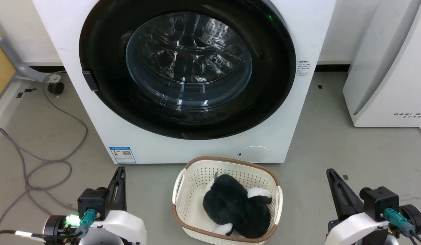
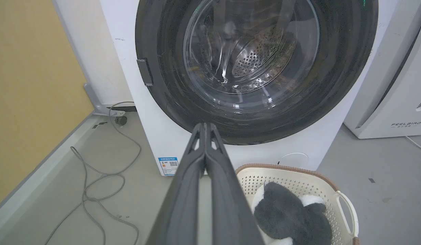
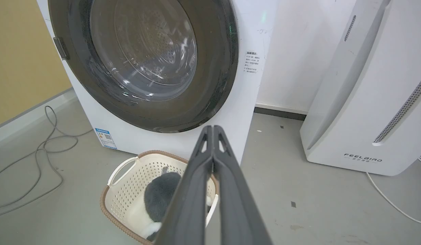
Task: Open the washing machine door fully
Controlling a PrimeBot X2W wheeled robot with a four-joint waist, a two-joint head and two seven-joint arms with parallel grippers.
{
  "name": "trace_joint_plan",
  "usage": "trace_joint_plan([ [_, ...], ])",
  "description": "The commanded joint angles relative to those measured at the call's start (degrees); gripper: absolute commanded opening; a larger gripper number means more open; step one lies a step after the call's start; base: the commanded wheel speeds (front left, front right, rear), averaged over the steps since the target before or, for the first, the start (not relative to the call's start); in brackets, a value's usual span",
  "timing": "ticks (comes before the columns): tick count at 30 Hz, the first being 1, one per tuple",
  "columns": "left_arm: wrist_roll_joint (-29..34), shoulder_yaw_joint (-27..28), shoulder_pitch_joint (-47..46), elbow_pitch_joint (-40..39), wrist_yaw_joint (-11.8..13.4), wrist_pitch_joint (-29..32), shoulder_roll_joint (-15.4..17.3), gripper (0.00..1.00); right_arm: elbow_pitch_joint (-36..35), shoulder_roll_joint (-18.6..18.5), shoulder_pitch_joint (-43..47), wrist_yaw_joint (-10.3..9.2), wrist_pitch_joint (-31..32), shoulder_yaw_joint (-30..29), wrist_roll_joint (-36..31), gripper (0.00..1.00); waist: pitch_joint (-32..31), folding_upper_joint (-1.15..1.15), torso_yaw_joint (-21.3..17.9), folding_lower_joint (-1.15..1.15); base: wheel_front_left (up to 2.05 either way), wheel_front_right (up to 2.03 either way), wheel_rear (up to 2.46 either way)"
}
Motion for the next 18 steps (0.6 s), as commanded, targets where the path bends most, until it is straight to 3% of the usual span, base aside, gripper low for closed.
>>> trace_joint_plan([
  [1,0.5,-0.1,0.0,-0.3,-0.3,0.0,0.0,0.0,-0.1,0.0,-0.8,0.05,0.0,0.0,-0.4,0.0,0.0,0.0,0.0,0.0,0.0,0.0,0.0],
  [14,0.5,-0.1,0.0,-0.3,-0.3,0.0,0.0,0.0,-0.1,0.0,-0.8,0.05,0.0,0.0,-0.4,0.0,0.0,0.0,0.0,0.0,0.0,0.0,0.0],
  [15,0.3,0.0,0.0,-0.1,0.0,0.0,0.0,1.0,0.0,0.0,0.0,0.0,0.0,0.0,0.0,1.0,0.0,0.0,0.0,0.0,0.0,0.0,0.0],
  [18,0.3,0.0,0.0,0.0,0.1,-0.1,0.0,1.0,0.0,0.0,0.0,0.0,-0.1,0.0,0.1,1.0,0.0,0.0,0.0,0.0,0.0,0.0,0.0],
])
